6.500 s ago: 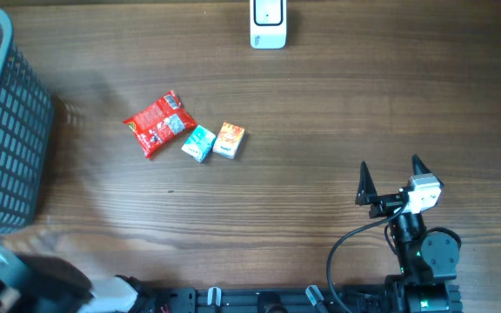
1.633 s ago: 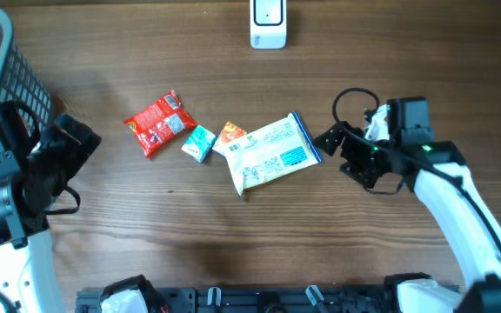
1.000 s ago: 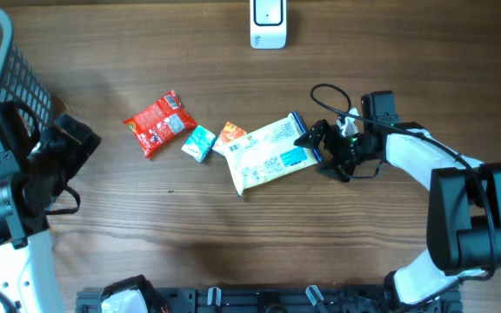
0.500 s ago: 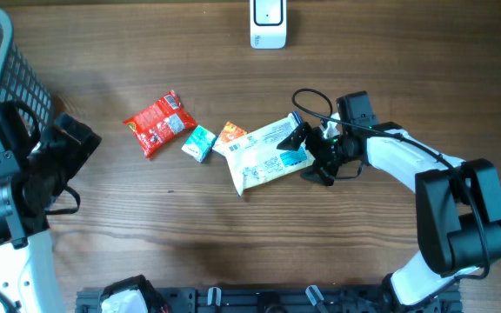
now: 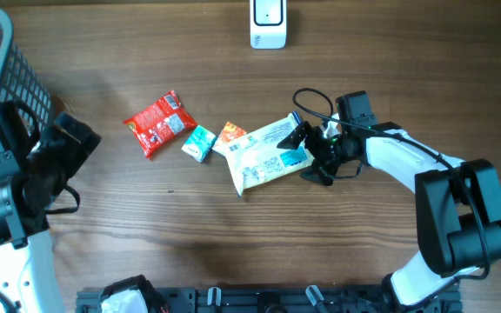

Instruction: Scan the item barcode

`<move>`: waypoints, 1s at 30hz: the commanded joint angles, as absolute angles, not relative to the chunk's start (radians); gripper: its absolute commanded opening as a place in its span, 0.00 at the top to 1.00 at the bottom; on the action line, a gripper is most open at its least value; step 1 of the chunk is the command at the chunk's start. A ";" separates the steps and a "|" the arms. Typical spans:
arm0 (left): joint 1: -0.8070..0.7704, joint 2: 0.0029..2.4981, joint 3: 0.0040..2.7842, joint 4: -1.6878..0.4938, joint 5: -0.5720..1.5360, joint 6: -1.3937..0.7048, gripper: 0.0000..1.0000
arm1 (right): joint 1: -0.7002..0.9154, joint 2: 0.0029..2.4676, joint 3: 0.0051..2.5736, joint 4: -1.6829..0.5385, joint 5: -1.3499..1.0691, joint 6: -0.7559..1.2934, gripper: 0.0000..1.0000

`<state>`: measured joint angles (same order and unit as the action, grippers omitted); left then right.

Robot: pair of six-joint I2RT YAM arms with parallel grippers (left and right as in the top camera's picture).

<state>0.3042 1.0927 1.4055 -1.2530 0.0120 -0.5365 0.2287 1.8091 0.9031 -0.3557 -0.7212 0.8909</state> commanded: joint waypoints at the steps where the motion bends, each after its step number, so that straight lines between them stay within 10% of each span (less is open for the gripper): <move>1: 0.311 1.089 1.412 -1.197 0.017 -0.533 0.00 | 0.238 1.860 0.876 -0.327 -0.546 0.867 0.00; 9: 0.260 1.148 1.410 -1.132 0.442 -0.472 0.00 | 0.238 1.860 0.876 -0.321 -0.505 0.867 0.00; 30: -0.084 1.872 1.410 -0.942 0.599 -0.382 0.00 | 0.238 1.860 0.876 -0.325 -0.505 0.864 0.00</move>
